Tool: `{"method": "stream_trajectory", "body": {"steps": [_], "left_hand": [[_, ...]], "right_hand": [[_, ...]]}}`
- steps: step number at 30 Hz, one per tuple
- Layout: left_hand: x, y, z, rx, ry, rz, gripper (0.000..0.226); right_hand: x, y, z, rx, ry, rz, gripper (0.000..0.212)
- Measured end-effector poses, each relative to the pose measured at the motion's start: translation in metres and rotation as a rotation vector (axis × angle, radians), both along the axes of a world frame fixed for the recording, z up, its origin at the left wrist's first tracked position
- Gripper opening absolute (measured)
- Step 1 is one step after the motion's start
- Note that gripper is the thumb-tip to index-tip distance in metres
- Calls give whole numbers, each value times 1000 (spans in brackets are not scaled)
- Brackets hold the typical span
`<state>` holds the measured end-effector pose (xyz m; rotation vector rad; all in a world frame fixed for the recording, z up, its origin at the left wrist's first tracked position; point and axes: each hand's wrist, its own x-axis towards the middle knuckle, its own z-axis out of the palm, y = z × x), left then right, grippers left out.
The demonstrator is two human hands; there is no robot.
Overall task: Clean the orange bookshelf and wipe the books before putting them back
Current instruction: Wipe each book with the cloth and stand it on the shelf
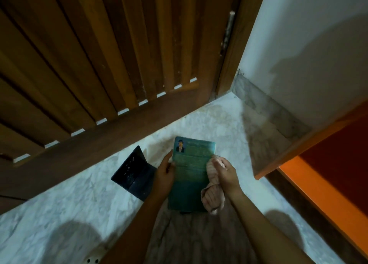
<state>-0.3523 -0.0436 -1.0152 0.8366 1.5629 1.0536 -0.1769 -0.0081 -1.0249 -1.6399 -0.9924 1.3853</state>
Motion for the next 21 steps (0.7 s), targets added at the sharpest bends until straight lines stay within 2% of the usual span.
{"method": "stream_trajectory", "body": {"steps": [4, 8, 13, 16, 19, 21], "left_hand": [[5, -4, 74, 145, -261, 62, 35], [4, -12, 141, 336, -338, 52, 38], [15, -32, 202, 425, -295, 60, 37], [30, -44, 229, 470, -254, 11, 36], [48, -54, 255, 544, -247, -50, 32], [53, -59, 268, 570, -302, -42, 31]], "right_hand": [[7, 6, 70, 116, 66, -22, 14], [12, 0, 149, 286, 83, 9, 13], [14, -10, 232, 541, -91, -107, 22], [-6, -24, 279, 692, -124, -36, 23], [-34, -41, 310, 957, -401, 137, 29], [-32, -41, 315, 1099, -533, 121, 31]]}}
